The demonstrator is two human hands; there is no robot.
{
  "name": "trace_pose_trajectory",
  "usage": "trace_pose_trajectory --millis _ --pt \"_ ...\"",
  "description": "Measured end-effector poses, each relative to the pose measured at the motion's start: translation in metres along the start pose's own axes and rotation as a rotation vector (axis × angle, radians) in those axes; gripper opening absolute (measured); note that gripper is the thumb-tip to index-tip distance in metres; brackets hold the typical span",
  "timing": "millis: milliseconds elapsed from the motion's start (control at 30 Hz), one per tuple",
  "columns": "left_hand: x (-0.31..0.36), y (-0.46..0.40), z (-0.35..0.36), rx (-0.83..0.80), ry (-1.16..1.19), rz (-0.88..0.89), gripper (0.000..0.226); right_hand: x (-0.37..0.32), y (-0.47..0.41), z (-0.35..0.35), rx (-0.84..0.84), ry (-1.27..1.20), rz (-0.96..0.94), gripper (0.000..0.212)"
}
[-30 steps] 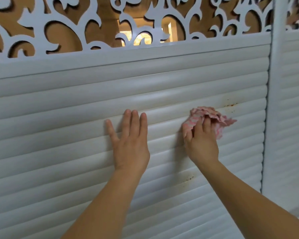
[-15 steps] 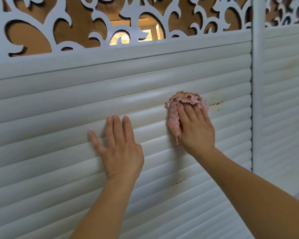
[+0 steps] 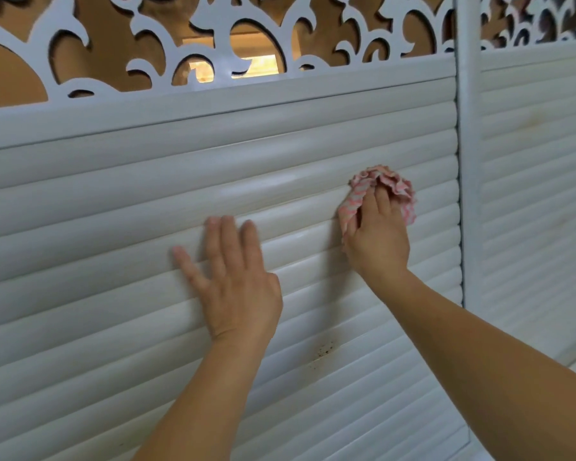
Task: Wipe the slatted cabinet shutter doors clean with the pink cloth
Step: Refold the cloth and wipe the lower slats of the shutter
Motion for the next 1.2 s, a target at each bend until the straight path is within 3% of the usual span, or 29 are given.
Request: trace_pose_trajectory --millis 133,267,367,633,833,900,1033,1200 --pt "0.05 -0.005 -0.001 -0.03 -0.065 0.281 0.069 -0.009 0.006 0.01 -0.09 0.059 -0.201 0.058" --pt "0.063 -0.016 0.007 -0.072 -0.218 0.329 0.07 -0.004 0.006 0.0 -0.017 0.112 -0.313 0.047" --pt "0.06 -0.016 0.015 -0.027 -0.187 0.377 0.067 0.007 0.002 -0.006 0.007 0.119 -0.342 0.048" --pt "0.058 -0.015 0.023 0.062 -0.057 0.403 0.065 0.069 -0.022 -0.022 0.053 0.085 -0.141 0.058" --pt "0.06 -0.013 0.025 0.057 -0.036 0.374 0.063 0.091 -0.033 -0.022 0.169 0.035 0.085 0.046" --pt "0.061 -0.013 0.025 0.058 -0.037 0.355 0.062 0.071 -0.028 -0.017 0.189 0.018 0.025 0.052" --pt "0.062 -0.012 0.025 0.066 -0.047 0.347 0.062 0.029 -0.012 -0.008 0.146 0.063 -0.288 0.047" --pt "0.06 -0.012 0.025 0.085 -0.066 0.363 0.062 0.042 -0.015 -0.009 0.143 0.083 -0.458 0.043"
Point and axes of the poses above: each hand's wrist, its own y-axis away from the middle knuckle, its own z-axis out of the palm, x = y × z, the point moved 5 cm from there along -y, towards the middle knuckle, and after that the axes turned 14 degrees about -z, right-handed, at the moved point
